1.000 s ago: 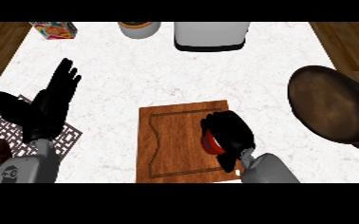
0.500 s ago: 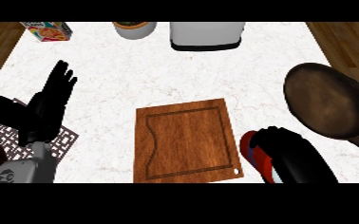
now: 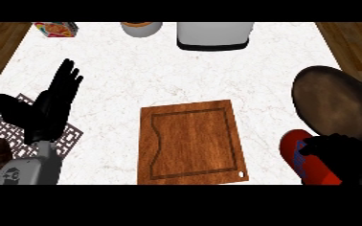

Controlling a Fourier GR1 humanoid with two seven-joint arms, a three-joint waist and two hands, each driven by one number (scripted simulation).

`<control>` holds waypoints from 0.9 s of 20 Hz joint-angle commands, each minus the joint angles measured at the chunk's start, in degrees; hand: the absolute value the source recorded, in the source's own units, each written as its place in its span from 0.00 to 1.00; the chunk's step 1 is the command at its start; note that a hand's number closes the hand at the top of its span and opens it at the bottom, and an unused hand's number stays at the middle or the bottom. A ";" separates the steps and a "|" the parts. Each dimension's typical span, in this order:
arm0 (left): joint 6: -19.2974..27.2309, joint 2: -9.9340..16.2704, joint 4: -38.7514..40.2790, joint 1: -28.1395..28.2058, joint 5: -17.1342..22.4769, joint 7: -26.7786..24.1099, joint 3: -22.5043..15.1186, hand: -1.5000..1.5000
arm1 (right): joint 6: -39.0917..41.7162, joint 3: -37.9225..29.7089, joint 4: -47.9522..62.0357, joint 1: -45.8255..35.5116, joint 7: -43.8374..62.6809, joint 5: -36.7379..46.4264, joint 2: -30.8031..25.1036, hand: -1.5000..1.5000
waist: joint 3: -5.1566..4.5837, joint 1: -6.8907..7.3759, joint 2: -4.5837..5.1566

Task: Pick the can from the cutting board and place it in the pan

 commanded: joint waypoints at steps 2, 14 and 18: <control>0.25 0.40 -3.43 -1.26 0.14 4.33 -0.64 0.50 | 2.55 -12.92 -0.45 -2.20 -1.15 -13.75 1.54 1.00 | 0.09 0.86 0.14; -1.21 0.45 -0.50 -2.39 0.70 2.24 0.72 0.50 | -1.88 -36.64 37.09 -16.79 -22.69 -28.51 -3.88 1.00 | 0.14 1.59 0.40; -1.00 -0.35 -1.27 -0.65 -0.26 1.64 0.07 0.50 | -1.64 -37.98 49.99 -22.83 -28.84 -29.52 -6.60 1.00 | 0.08 1.75 0.37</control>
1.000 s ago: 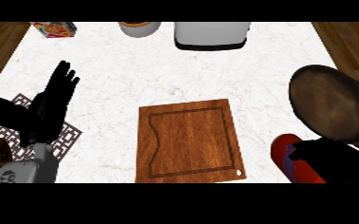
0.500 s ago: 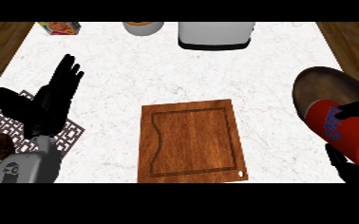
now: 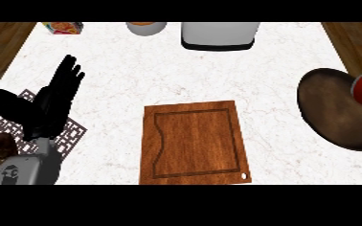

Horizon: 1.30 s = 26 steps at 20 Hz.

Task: Pick the can from the cutting board and place it in the pan

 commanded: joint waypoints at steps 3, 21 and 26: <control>1.64 -1.66 2.08 -2.76 -2.33 -0.32 -1.57 0.50 | -5.38 0.04 25.89 -11.15 -13.55 1.59 -3.00 1.00 | 0.03 0.69 0.29; -0.32 -1.44 2.63 -2.47 -1.23 -1.63 -0.37 0.50 | -14.55 0.91 76.72 -28.56 -25.86 8.41 -1.58 0.00 | 0.16 1.71 0.80; 0.26 -1.24 -0.42 -1.50 -1.90 0.22 -0.70 0.50 | -14.85 -0.47 82.49 -30.34 -33.48 7.20 -2.10 0.00 | 0.17 1.42 0.55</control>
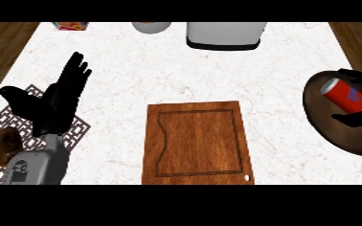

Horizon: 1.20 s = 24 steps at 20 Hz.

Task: Pick the can from the cutting board and place it in the pan

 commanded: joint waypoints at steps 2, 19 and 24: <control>1.13 -0.92 1.59 -2.43 -0.55 0.03 -0.04 0.50 | 5.58 -4.37 3.92 -3.27 -6.21 -5.08 -2.16 0.00 | -0.01 -0.74 -0.13; -0.78 1.72 -0.89 1.06 1.37 1.10 2.58 0.50 | 46.08 -19.26 12.67 6.77 -17.35 -22.29 -19.98 0.00 | 0.34 -1.76 -0.20; -0.68 0.44 0.02 3.18 0.39 -1.94 1.72 0.50 | 49.53 -18.86 10.43 10.80 -20.18 -23.11 -21.68 0.00 | 0.37 -2.73 -0.23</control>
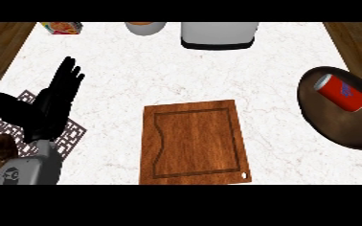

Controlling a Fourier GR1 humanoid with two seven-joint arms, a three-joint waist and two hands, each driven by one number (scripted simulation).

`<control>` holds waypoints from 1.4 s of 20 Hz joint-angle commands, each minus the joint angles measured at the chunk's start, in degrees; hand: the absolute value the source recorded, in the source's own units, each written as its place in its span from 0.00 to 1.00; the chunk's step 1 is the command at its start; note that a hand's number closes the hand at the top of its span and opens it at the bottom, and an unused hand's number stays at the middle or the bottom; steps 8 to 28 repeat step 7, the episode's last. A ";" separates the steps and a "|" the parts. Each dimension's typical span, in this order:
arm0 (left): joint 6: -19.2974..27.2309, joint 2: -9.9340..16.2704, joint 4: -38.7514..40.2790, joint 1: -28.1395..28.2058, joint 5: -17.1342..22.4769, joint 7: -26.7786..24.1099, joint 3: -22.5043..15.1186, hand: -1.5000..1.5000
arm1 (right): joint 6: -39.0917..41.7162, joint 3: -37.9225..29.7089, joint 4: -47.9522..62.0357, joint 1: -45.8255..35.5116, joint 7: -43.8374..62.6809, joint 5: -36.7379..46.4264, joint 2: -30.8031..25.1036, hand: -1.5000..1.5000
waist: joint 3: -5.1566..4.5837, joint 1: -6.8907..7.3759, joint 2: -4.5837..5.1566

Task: Pick the can from the cutting board and place it in the pan

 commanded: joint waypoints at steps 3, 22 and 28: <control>-0.31 0.18 -0.20 -0.53 0.84 0.22 0.63 0.50 | 11.54 -0.47 -1.16 3.46 -9.79 -1.92 0.07 0.00 | 0.07 0.23 0.03; -0.04 0.67 -0.24 -0.54 0.75 1.33 1.04 0.50 | 11.86 -0.20 -2.40 7.60 -12.13 -2.71 -0.14 0.00 | 0.09 -0.45 -0.15; -0.04 0.67 -0.24 -0.54 0.75 1.33 1.04 0.50 | 11.86 -0.20 -2.40 7.60 -12.13 -2.71 -0.14 0.00 | 0.09 -0.45 -0.15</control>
